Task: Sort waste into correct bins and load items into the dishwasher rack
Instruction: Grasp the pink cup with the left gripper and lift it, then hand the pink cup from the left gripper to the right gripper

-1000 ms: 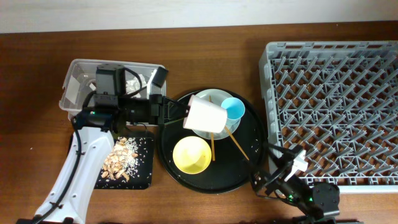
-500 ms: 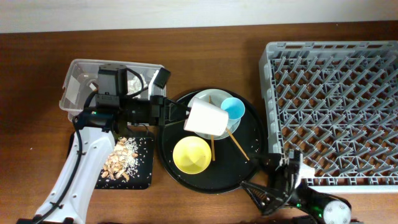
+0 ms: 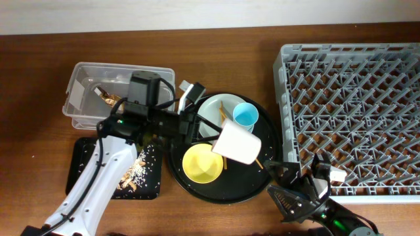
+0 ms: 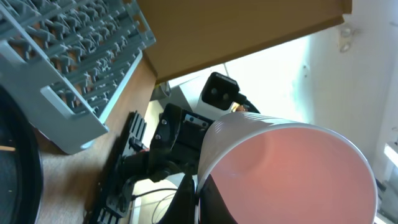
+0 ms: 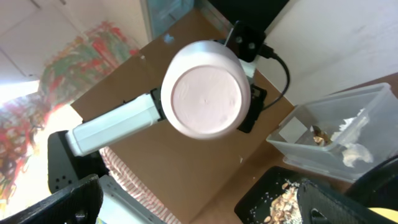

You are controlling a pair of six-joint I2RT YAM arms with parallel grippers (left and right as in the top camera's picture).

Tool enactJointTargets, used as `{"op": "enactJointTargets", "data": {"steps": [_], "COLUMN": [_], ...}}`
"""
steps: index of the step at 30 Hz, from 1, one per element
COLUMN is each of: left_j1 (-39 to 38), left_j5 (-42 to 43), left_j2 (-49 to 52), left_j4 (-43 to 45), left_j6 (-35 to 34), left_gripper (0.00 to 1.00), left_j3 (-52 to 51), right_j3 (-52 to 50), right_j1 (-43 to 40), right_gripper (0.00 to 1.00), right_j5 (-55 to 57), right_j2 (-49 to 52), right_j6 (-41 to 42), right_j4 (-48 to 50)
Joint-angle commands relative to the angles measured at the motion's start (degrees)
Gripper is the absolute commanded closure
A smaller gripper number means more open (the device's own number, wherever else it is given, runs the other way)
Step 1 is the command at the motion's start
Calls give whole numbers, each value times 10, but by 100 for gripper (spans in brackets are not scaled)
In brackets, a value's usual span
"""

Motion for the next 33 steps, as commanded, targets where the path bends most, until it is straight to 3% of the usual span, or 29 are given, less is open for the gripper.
{"op": "enactJointTargets", "data": {"steps": [1, 17, 22, 27, 33], "left_j1": [-33, -80, -102, -106, -106], "left_j5": [-20, -48, -48, -49, -53], "left_j2": [-10, -10, -10, -10, -10], "left_j4": [2, 51, 89, 96, 96], "left_j6": [9, -29, -57, -57, -57], "left_gripper": [100, 100, 100, 100, 100], "left_j3": [0, 0, 0, 0, 0], "right_j3": [-3, 30, 49, 75, 101], "right_j1": [3, 3, 3, 3, 3], "right_gripper": [2, 3, 3, 4, 7], "right_j5": [-14, 14, 15, 2, -37], "right_j2": [-2, 3, 54, 119, 192], "right_j6": [11, 11, 4, -10, -10], "right_j4": [9, 9, 10, 88, 106]}}
